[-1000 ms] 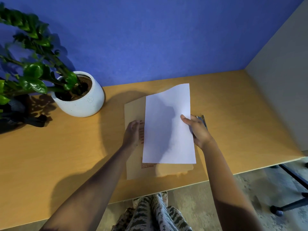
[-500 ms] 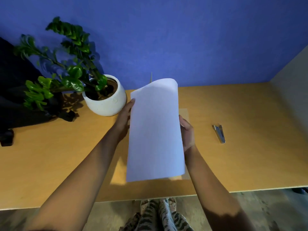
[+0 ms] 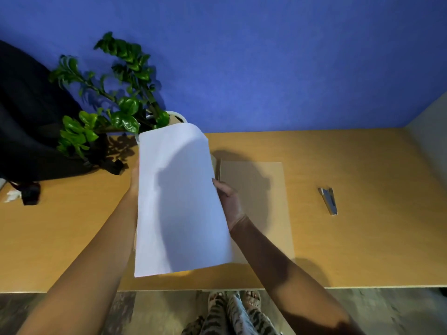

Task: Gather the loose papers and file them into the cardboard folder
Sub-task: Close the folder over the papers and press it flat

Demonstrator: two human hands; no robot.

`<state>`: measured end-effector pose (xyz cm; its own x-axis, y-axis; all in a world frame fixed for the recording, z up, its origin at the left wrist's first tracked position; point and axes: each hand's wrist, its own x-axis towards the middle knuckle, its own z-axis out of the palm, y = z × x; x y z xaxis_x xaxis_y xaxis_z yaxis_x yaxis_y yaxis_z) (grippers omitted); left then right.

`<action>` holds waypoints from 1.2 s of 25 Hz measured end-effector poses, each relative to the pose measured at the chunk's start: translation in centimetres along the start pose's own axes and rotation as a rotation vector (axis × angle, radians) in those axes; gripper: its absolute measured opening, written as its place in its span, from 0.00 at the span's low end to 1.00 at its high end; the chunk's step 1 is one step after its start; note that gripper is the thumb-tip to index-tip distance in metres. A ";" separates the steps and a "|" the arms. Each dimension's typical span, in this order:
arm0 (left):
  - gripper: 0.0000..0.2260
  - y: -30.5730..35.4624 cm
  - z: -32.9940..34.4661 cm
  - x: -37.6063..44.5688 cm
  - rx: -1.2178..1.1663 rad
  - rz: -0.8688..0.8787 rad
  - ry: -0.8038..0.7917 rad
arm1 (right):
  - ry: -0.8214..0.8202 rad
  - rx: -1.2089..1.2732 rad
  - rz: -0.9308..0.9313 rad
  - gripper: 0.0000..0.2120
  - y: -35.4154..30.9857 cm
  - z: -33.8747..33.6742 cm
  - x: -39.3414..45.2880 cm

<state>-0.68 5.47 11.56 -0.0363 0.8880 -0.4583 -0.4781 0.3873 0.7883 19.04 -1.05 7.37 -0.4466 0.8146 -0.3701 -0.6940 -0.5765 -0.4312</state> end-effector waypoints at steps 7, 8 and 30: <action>0.25 0.8 -3.9 -0.7 0.150 -0.227 -0.166 | 0.071 0.019 -0.286 0.09 -5.1 -2.8 -1.3; 0.20 0.8 -3.9 -0.6 0.185 -0.212 -0.177 | 0.082 0.007 -0.331 0.10 -6.4 -3.9 -1.8; 0.13 0.4 1.3 -0.4 0.445 -0.287 -0.276 | 0.807 -0.970 -0.082 0.16 -9.2 -17.5 -3.0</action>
<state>0.35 5.61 12.55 0.2981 0.7413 -0.6013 -0.0194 0.6346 0.7726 36.63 0.66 -1.92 0.2860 0.7764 -0.5617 0.1477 -0.6149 -0.7747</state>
